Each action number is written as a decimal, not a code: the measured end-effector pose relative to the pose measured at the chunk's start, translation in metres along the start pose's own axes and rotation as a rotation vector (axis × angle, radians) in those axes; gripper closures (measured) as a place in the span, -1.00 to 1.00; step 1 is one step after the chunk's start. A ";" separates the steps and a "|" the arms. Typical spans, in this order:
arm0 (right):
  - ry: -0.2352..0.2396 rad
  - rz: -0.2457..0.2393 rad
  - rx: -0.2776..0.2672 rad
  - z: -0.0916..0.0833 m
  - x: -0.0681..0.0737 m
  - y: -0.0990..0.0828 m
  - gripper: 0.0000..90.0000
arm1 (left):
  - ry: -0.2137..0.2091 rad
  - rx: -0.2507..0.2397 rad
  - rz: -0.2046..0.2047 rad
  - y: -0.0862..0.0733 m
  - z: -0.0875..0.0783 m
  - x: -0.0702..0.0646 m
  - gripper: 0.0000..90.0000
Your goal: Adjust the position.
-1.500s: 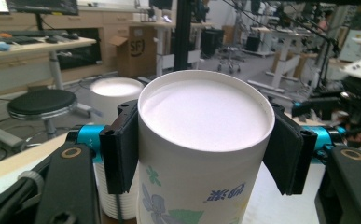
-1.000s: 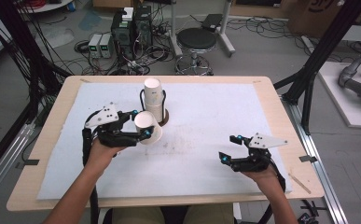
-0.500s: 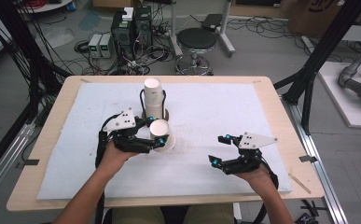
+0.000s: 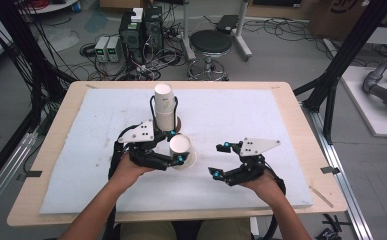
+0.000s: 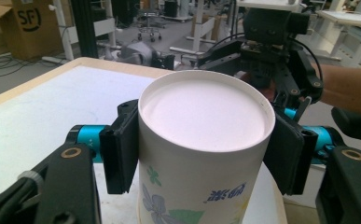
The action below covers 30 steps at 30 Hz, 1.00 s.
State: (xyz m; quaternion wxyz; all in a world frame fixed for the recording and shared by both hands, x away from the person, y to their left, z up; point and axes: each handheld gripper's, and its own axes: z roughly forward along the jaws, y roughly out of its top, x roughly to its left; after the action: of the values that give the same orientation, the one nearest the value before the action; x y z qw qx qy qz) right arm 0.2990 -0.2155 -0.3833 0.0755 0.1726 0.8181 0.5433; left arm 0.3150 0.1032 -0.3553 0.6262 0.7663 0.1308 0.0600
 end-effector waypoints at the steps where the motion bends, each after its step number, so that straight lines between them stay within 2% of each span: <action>1: 0.001 -0.005 0.000 0.003 -0.001 0.001 -0.56 | -0.003 0.002 0.002 0.000 0.000 0.000 -0.22; 4: 0.036 -0.006 0.008 0.010 0.000 0.004 -0.56 | -0.018 0.002 -0.001 0.001 0.002 -0.001 -0.22; 7: 0.042 -0.015 0.004 0.016 -0.001 0.007 -0.56 | -0.029 0.005 0.003 0.000 0.004 -0.001 -0.22; 8: 0.055 -0.016 0.004 0.018 0.000 0.008 -0.56 | -0.034 0.006 0.001 0.000 0.004 -0.001 -0.22; 9: 0.100 0.011 0.025 0.019 0.003 0.009 -0.56 | -0.041 0.007 0.004 0.000 0.005 -0.002 -0.22; 10: 0.067 -0.019 0.009 0.022 0.001 0.009 -0.56 | -0.043 0.009 0.005 0.000 0.006 -0.002 -0.22; 19: 0.109 -0.024 0.005 0.032 0.004 0.011 -0.56 | -0.096 0.004 0.001 0.000 0.012 -0.005 -0.22; 27: 0.136 -0.013 0.008 0.039 0.006 0.011 -0.54 | -0.124 -0.010 0.007 -0.001 0.016 -0.006 -0.21; 30: 0.151 -0.024 0.007 0.041 0.006 0.011 -0.46 | -0.130 -0.012 0.010 -0.002 0.017 -0.007 -0.21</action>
State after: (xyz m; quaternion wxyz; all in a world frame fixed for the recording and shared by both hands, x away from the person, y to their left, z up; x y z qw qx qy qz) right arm 0.3082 -0.1740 -0.3892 0.0197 0.1215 0.8254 0.5510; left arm 0.3125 0.0856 -0.3600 0.6378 0.7653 0.0854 0.0140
